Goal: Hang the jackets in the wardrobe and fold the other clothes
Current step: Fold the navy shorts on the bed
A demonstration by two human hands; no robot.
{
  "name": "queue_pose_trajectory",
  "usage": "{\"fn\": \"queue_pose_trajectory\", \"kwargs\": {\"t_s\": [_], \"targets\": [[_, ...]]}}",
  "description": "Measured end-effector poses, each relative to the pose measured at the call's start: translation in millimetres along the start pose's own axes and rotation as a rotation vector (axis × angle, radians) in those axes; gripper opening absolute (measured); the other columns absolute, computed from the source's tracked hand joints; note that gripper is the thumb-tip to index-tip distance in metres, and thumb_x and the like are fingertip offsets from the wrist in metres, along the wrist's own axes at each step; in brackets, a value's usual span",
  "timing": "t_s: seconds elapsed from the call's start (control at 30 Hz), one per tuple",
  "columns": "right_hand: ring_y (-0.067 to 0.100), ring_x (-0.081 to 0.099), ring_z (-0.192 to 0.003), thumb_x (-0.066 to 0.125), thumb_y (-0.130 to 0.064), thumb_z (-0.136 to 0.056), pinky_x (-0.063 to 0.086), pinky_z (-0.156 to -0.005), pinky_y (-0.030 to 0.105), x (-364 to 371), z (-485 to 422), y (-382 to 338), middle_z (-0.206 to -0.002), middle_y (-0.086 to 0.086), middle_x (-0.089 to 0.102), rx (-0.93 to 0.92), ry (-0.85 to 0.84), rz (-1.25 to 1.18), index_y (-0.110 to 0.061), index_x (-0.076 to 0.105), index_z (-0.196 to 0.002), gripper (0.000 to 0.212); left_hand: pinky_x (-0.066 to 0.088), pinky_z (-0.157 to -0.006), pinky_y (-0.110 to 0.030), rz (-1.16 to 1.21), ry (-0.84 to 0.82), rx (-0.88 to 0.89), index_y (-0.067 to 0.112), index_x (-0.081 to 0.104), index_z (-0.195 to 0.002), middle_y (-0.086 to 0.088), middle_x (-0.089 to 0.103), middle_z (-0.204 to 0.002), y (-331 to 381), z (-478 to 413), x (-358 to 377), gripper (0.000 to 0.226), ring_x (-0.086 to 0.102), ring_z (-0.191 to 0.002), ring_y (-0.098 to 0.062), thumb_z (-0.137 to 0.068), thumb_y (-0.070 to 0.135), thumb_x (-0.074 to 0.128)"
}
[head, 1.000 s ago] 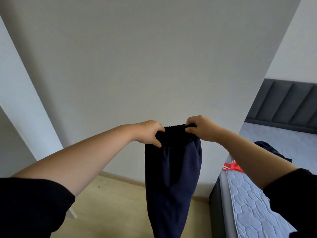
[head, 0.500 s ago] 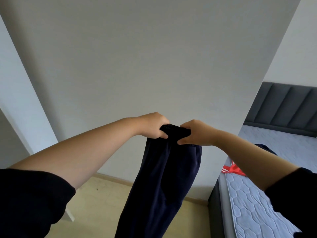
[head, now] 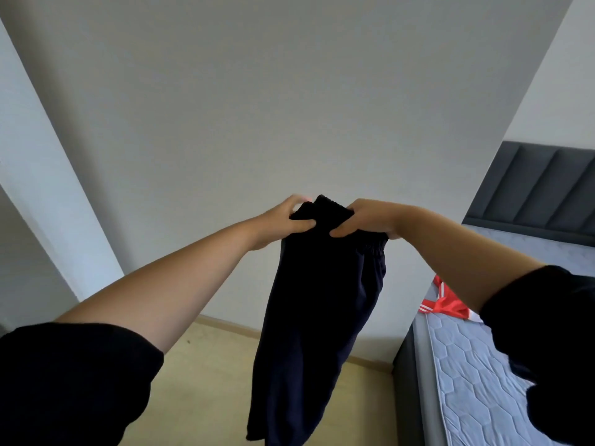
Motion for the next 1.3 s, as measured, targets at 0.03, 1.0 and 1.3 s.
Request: {"fn": "queue_pose_trajectory", "kwargs": {"t_s": [0.03,1.0,1.3], "targets": [[0.028,0.069,-0.083,0.071,-0.013,-0.08,0.055,-0.082,0.038,0.0,-0.8,2.7,-0.09,0.011,0.072,0.027,-0.017,-0.03,-0.008,0.068,-0.091,0.013,0.047,-0.092,-0.025,0.072,-0.087,-0.05,0.019,0.048,-0.126,-0.001,0.06,-0.118,-12.0,-0.4,8.2,0.034,0.059,-0.109,-0.014,-0.093,0.017,0.058],[0.022,0.06,-0.07,0.061,-0.013,-0.082,0.051,-0.057,0.032,-16.6,-72.9,115.2,-0.081,0.007,0.059,0.397,0.646,-1.087,-0.014,0.049,-0.078,0.012,0.048,-0.083,-0.061,1.467,-0.341,-0.558,0.004,-0.005,-0.149,-0.02,0.03,-0.148,-168.4,-54.3,153.0,0.127,0.051,-0.12,-0.04,-0.062,0.091,0.027],[0.017,0.061,-0.067,0.063,-0.018,-0.082,0.05,-0.043,0.021,-65.7,-71.1,233.4,-0.084,0.004,0.061,0.42,0.596,-1.158,-0.016,0.051,-0.089,0.014,0.044,-0.089,-0.046,1.706,0.378,-0.651,-0.003,0.049,-0.12,-0.024,0.049,-0.132,-204.8,-138.3,207.5,0.04,0.049,-0.123,-0.037,-0.094,0.027,0.049]]}}
Point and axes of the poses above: each hand's wrist, its own z-axis away from the middle knuckle, its own x-axis out of the palm, y = z × x, the point moved 9 cm from there along -z, towards the middle knuckle
